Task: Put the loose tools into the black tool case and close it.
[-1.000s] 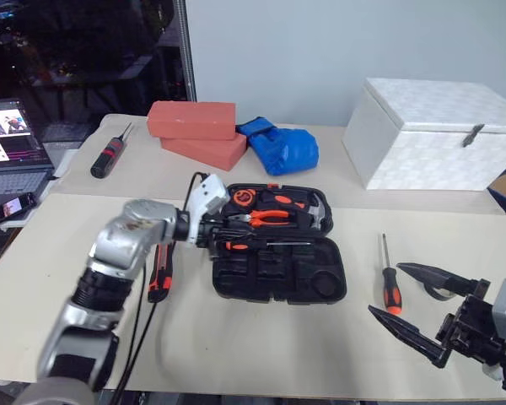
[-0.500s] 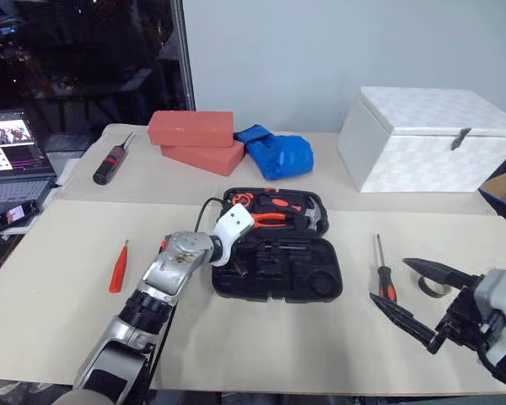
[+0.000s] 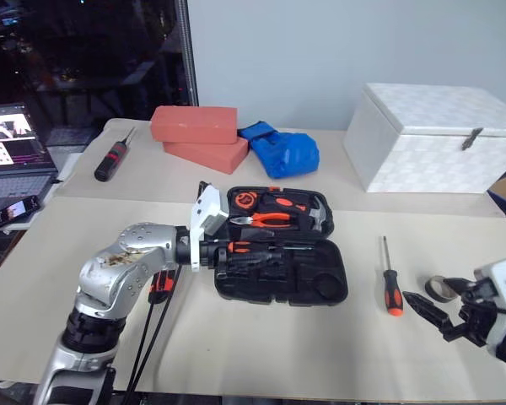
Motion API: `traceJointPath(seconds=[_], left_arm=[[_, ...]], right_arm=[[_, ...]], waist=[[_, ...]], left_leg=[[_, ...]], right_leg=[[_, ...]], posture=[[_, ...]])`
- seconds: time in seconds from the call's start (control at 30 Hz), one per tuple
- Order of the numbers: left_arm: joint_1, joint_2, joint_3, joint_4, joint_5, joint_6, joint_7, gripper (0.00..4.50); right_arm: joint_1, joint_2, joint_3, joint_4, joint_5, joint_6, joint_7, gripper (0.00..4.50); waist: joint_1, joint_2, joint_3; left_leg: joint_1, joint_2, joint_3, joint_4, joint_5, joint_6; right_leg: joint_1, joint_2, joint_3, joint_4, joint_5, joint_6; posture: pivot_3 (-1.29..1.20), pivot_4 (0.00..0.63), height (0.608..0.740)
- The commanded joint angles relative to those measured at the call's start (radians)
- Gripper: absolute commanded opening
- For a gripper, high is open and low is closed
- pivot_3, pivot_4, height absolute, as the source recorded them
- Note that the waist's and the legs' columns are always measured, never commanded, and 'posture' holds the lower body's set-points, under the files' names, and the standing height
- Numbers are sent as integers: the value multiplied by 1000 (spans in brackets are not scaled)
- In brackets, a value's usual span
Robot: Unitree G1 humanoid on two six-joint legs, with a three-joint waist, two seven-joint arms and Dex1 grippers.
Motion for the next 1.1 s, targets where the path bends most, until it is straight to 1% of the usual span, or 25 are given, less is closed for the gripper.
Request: traceJointPath(seconds=[0.03,0.17,0.23,0.27,0.33,0.37,0.43,0.47,0.57,0.6,0.67,0.7,0.73,0.8,0.87,0.97,1.03,1.1], left_arm=[[-29,14,-28,-27,-5,-12,-20,3646],[-38,11,-43,-10,8,-27,-5,3646],[-33,38,-36,-5,12,-45,-27,3723],[-33,45,-30,-5,10,-48,-28,3723],[-32,50,-25,-6,7,-53,-25,3723],[-28,52,-20,-8,5,-54,-20,3723],[-7,47,10,-29,-16,-50,2,3723],[3,45,22,-38,-25,-49,12,3723],[54,35,73,-77,-36,-72,55,3723],[78,35,97,-86,-34,-80,75,3723],[125,8,150,-94,-65,-128,75,3723],[164,22,176,-111,-69,-129,80,3723],[196,38,200,-123,-79,-135,70,3723],[259,74,263,-141,-124,-124,40,3723],[312,110,301,-146,-138,-145,1,3723],[375,161,348,-134,-132,-180,-41,3723],[410,192,376,-125,-133,-197,-71,3723],[443,213,396,-129,-140,-206,-88,3723]], right_arm=[[-140,11,102,99,20,130,-79,4500],[-265,16,229,201,-57,166,-134,4500],[-334,25,303,238,-93,210,-176,3991],[-361,35,317,253,-109,222,-194,3772],[-384,34,329,271,-128,225,-193,3013],[-389,28,329,269,-137,218,-187,2787],[-398,7,315,241,-129,225,-160,2029],[-398,-3,312,230,-129,228,-147,1718],[-386,-79,279,172,-127,181,-63,681],[-391,-115,275,150,-132,146,-24,488],[-413,-161,278,124,-128,83,59,462],[-456,-198,306,126,-124,54,111,462],[-503,-225,348,137,-133,17,157,462],[-627,-266,479,174,-169,-59,261,462],[-737,-263,606,217,-230,-133,330,462],[-892,-216,780,294,-309,-212,438,462],[-960,-200,904,343,-404,-306,524,462],[-1003,-166,1000,392,-481,-381,581,462]], waist=[[-3,0,0],[1,1,1],[2,1,1],[2,1,1],[2,2,1],[2,2,1],[4,2,1],[4,2,1],[5,3,2],[5,4,2],[2,5,3],[-1,5,3],[-8,5,3],[-20,5,4],[-27,4,4],[-24,4,5],[-22,5,6],[-18,5,6]], left_leg=[[0,0,0,0,0,0],[-1,-2,-3,0,0,0],[-3,-2,-3,0,0,1],[-3,-2,-3,0,0,1],[-5,-2,-3,-1,0,1],[-6,-2,-4,-1,0,1],[-8,-2,-4,-1,0,2],[-8,-3,-4,-1,-1,2],[-9,-3,-5,-1,-1,3],[-9,-3,-5,-1,-1,3],[-9,-3,-5,-1,-2,4],[-9,-3,-4,-1,-2,4],[-8,-3,-4,-1,-2,4],[-7,-2,-4,-1,-2,4],[-5,1,-4,-1,-1,4],[-3,3,-4,-1,-1,3],[-4,3,-3,-1,-1,3],[-7,3,-3,-1,-1,3]], right_leg=[[0,0,0,-1,0,0],[0,0,0,0,0,0],[-1,0,0,-1,0,0],[-1,1,0,-1,0,0],[-2,1,0,-2,0,1],[-3,1,0,-2,0,1],[-3,1,0,-3,0,4],[-3,1,0,-4,2,7],[-3,0,0,-5,3,10],[-3,0,0,-6,3,10],[-2,0,0,-7,3,10],[-2,0,0,-7,3,10],[-2,0,0,-7,3,10],[-1,1,0,-7,3,8],[-1,2,0,-7,2,2],[-1,4,-1,-7,2,0],[-2,4,-1,-7,2,0],[-4,4,-1,-7,2,0]], posture=[[0,150,740],[0,150,740],[0,150,740],[0,150,740],[0,150,740],[0,150,740],[0,150,740],[0,150,740],[0,150,740],[0,150,740],[0,150,740],[0,150,740],[0,150,740],[0,150,740],[0,150,740],[0,150,740],[0,150,740],[0,150,740]])
